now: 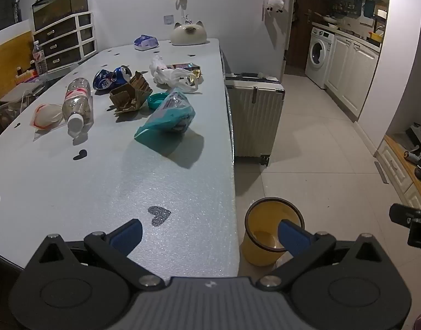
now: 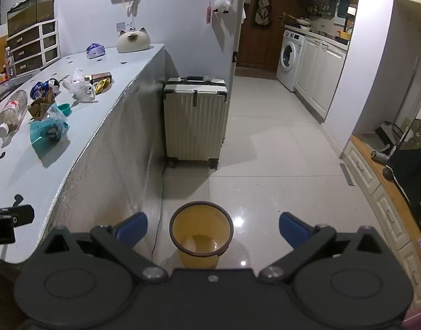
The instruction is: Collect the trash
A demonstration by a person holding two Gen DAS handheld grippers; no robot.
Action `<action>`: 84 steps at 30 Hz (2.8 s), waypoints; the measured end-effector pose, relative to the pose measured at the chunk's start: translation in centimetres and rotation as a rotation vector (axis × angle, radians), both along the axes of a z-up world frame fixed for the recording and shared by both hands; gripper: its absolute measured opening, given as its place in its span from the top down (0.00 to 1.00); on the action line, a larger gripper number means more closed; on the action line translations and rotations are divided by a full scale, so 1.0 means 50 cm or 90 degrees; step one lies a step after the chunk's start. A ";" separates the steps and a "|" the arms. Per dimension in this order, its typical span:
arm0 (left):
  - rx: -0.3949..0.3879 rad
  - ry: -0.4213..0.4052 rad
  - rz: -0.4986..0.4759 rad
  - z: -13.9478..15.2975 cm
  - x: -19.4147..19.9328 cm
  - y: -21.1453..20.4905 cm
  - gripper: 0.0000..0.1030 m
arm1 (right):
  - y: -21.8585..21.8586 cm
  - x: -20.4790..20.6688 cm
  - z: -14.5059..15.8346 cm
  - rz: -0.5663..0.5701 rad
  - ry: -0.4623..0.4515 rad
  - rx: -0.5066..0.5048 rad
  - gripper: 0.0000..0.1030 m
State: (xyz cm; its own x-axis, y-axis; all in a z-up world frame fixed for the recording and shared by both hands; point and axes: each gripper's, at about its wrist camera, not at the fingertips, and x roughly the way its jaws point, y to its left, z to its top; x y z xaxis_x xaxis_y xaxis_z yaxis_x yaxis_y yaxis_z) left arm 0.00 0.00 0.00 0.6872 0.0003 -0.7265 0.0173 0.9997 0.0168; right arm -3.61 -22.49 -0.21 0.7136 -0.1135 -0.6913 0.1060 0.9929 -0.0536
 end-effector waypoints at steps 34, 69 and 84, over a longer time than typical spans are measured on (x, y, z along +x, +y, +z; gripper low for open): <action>0.002 -0.004 0.000 0.001 0.000 0.000 0.00 | 0.003 -0.001 0.002 0.000 -0.001 -0.004 0.00; 0.002 -0.006 0.003 0.018 -0.008 0.006 0.00 | 0.006 0.000 0.003 0.000 -0.001 -0.007 0.00; 0.002 -0.006 0.002 0.012 -0.001 0.011 0.00 | 0.007 0.001 0.002 0.000 -0.002 -0.008 0.00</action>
State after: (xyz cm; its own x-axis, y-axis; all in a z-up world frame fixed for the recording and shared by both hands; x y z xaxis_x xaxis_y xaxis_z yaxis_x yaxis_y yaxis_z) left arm -0.03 0.55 0.62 0.6945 0.0043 -0.7195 0.0142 0.9997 0.0197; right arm -3.56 -22.15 -0.10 0.7153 -0.1216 -0.6881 0.1058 0.9922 -0.0654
